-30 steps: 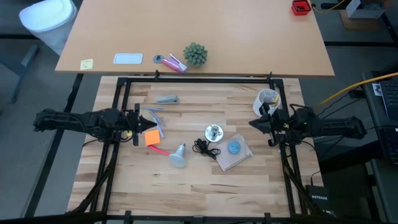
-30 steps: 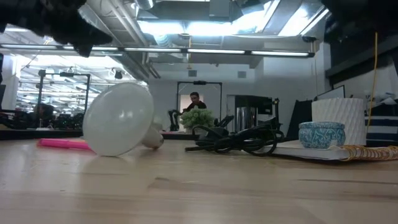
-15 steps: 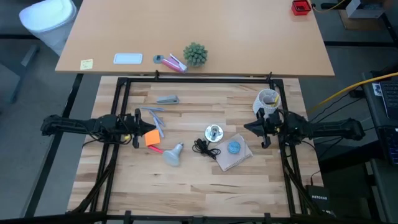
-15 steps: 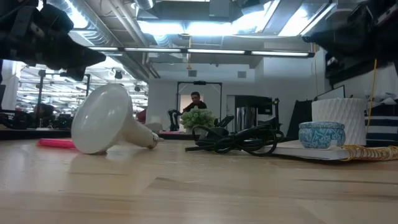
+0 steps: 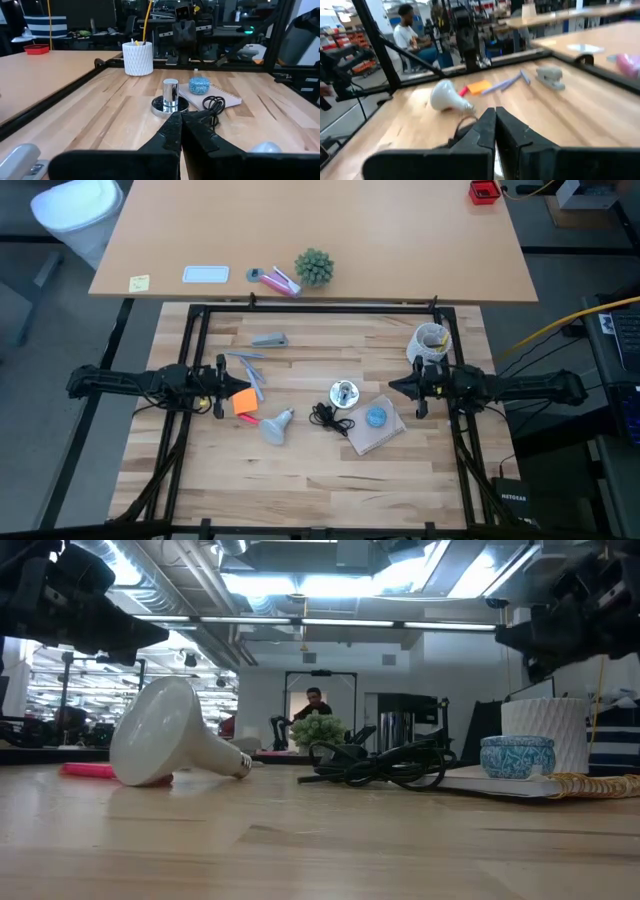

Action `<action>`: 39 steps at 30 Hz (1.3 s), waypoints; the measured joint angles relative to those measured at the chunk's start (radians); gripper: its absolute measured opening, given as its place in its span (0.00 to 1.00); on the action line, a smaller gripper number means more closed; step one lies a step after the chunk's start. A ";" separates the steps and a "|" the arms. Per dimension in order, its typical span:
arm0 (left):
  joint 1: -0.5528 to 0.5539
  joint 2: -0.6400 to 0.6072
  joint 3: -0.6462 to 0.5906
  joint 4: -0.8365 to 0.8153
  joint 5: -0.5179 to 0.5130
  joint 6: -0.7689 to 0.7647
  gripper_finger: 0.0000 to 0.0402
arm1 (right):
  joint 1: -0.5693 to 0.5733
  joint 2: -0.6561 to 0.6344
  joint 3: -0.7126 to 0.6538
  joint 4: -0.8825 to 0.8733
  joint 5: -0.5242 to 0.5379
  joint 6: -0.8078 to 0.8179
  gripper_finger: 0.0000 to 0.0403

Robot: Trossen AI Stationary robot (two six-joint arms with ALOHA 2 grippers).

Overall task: Screw lightbulb
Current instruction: Return to Home Position

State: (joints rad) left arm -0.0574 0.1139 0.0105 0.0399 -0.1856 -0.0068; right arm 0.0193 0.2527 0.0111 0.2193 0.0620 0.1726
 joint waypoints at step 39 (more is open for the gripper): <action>-0.001 -0.110 -0.001 0.000 0.000 0.003 0.00 | 0.000 -0.252 -0.003 -0.183 -0.002 0.024 0.03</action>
State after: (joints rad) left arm -0.0581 0.0043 0.0097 0.0402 -0.1856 -0.0033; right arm 0.0193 0.0011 0.0078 0.0363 0.0604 0.1970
